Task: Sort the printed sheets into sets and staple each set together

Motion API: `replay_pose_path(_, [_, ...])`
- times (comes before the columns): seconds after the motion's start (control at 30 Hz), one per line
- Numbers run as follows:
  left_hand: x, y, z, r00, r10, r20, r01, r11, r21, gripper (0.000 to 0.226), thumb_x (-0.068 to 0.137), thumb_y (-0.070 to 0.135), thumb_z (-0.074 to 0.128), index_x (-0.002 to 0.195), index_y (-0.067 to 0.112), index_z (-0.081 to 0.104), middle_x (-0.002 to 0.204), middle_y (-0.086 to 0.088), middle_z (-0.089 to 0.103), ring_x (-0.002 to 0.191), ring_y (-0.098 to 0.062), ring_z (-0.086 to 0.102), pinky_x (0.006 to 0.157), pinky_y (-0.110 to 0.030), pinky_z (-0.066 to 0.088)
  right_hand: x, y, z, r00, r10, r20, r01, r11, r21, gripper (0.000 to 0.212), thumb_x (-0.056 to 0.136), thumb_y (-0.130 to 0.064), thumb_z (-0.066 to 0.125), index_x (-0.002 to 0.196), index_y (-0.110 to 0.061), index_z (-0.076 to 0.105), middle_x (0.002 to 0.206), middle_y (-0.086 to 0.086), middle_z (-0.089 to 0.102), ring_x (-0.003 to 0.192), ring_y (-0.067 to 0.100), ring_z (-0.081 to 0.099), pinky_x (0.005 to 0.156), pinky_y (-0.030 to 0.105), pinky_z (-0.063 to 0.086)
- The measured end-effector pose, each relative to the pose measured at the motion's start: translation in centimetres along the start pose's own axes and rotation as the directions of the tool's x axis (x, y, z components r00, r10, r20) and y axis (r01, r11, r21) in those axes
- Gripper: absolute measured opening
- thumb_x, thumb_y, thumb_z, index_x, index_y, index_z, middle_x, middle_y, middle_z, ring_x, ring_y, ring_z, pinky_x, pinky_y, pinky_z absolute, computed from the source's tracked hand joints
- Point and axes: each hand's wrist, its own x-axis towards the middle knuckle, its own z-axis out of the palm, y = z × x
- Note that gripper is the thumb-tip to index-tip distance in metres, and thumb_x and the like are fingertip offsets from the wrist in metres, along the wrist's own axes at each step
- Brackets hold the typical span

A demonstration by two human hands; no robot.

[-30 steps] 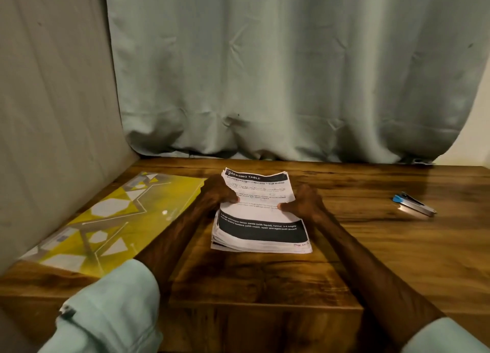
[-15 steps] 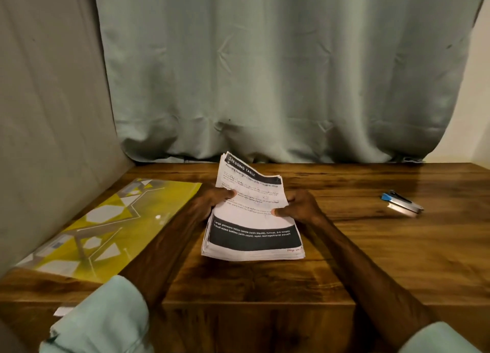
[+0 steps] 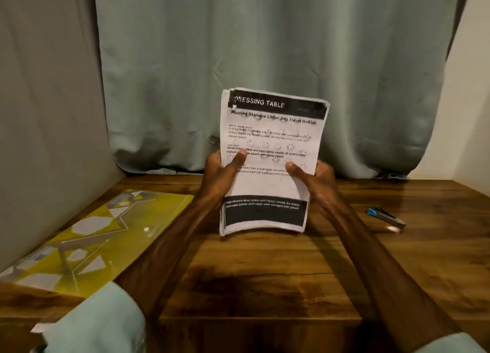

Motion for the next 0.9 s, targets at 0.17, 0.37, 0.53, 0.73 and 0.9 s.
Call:
replay_pose_path(0.17, [-1.3,-0.7,2.0,1.000,-0.006,0.004,0.007,0.997,-0.073,0.018,0.097,0.024,0.070,0.113,0.017,0.069,0.106,-0.003,0.079,0.096,-0.023,0.077,0.077,-0.037,0.063,-0.8,-0.5,-1.9,0.987,-0.129,-0.094,0.108,0.973,-0.206,0.032,0.088,-0.020,0.080,0.117,-0.019,0.069,0.109,-0.002,0.078,0.095,0.015,0.076,0.078,0.032,0.063])
replay_pose_path(0.37, [-4.6,-5.2,3.1,0.999,-0.048,-0.014,0.050,0.988,0.146,0.031,0.101,0.036,0.062,0.117,0.010,0.069,0.101,-0.003,0.079,0.084,-0.011,0.077,0.066,-0.025,0.060,-3.2,3.9,-2.7,0.977,-0.107,-0.184,0.064,0.972,-0.226,0.028,0.093,-0.015,0.072,0.119,-0.016,0.062,0.101,-0.009,0.073,0.086,0.005,0.075,0.061,0.018,0.058])
replay_pose_path(0.53, [-1.0,-4.2,4.6,0.999,-0.004,-0.032,0.018,0.899,0.437,0.030,0.105,0.023,0.057,0.126,0.007,0.069,0.124,-0.007,0.072,0.106,-0.018,0.071,0.062,-0.010,0.046,-0.7,2.9,-4.1,0.974,-0.114,-0.195,0.020,0.904,-0.426,0.040,0.090,-0.014,0.077,0.127,-0.009,0.064,0.116,-0.002,0.069,0.099,0.017,0.070,0.078,0.030,0.060])
replay_pose_path(0.73, [0.1,-7.3,7.6,0.950,-0.309,0.039,0.215,0.742,0.635,0.035,0.093,0.019,0.066,0.126,0.009,0.070,0.129,-0.012,0.070,0.114,-0.030,0.068,0.093,-0.035,0.056,0.1,4.4,-10.8,0.938,0.022,-0.347,-0.259,0.711,-0.654,0.039,0.076,-0.022,0.090,0.109,-0.005,0.077,0.109,0.012,0.076,0.090,0.027,0.073,0.078,0.040,0.060])
replay_pose_path(0.9, [-3.3,-10.6,9.1,0.894,-0.388,0.226,0.100,0.663,0.742,0.046,0.084,0.018,0.072,0.129,0.008,0.066,0.130,-0.014,0.068,0.120,-0.032,0.064,0.099,-0.035,0.052,-2.5,6.3,-12.8,0.908,0.068,-0.414,-0.412,0.321,-0.853,0.048,0.081,-0.026,0.086,0.117,-0.003,0.065,0.123,0.021,0.067,0.114,0.039,0.062,0.095,0.049,0.053])
